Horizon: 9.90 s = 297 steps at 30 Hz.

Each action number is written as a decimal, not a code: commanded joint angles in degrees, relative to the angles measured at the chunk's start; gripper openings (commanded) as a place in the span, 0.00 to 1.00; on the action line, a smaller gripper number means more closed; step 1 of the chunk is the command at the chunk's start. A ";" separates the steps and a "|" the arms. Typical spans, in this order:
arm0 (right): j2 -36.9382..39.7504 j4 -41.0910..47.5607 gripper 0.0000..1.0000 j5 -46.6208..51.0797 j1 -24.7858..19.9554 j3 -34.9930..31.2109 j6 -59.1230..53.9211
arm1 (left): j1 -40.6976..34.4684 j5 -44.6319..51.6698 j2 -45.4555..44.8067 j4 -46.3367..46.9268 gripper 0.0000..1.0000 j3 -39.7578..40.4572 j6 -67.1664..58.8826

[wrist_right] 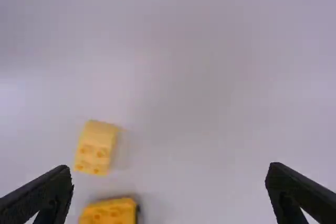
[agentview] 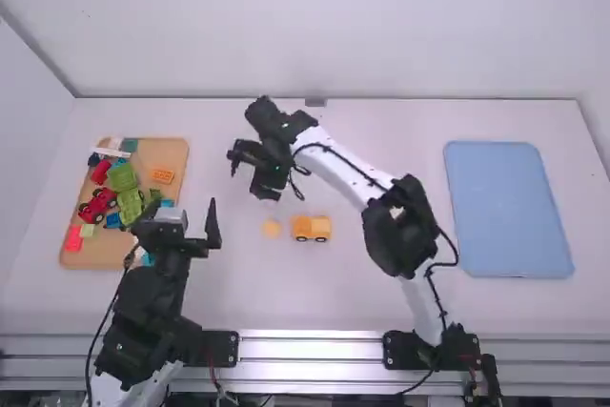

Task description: Assemble lego blocks to make yellow taxi

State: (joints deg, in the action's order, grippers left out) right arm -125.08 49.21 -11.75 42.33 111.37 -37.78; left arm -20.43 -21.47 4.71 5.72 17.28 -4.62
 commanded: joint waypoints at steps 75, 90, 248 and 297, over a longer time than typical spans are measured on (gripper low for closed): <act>57.90 -61.00 0.98 -22.95 -26.91 -77.70 15.26 | 22.80 77.31 109.55 5.70 0.61 28.04 -83.56; 57.90 -60.28 0.98 -22.51 -26.95 -77.70 14.73 | 23.08 83.93 108.78 6.86 0.22 28.24 -83.23; 42.45 -49.20 0.99 -9.55 -20.26 -73.44 -8.52 | 7.87 5.31 72.17 6.16 0.99 40.46 5.05; 53.94 -53.27 0.99 -10.95 -20.15 -73.40 -7.02 | 39.50 15.21 117.98 40.85 0.75 75.97 52.74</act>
State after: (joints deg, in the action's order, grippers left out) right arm -71.79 -3.92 -22.13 22.13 37.32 -45.36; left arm 17.98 -7.22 122.63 47.75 95.64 45.78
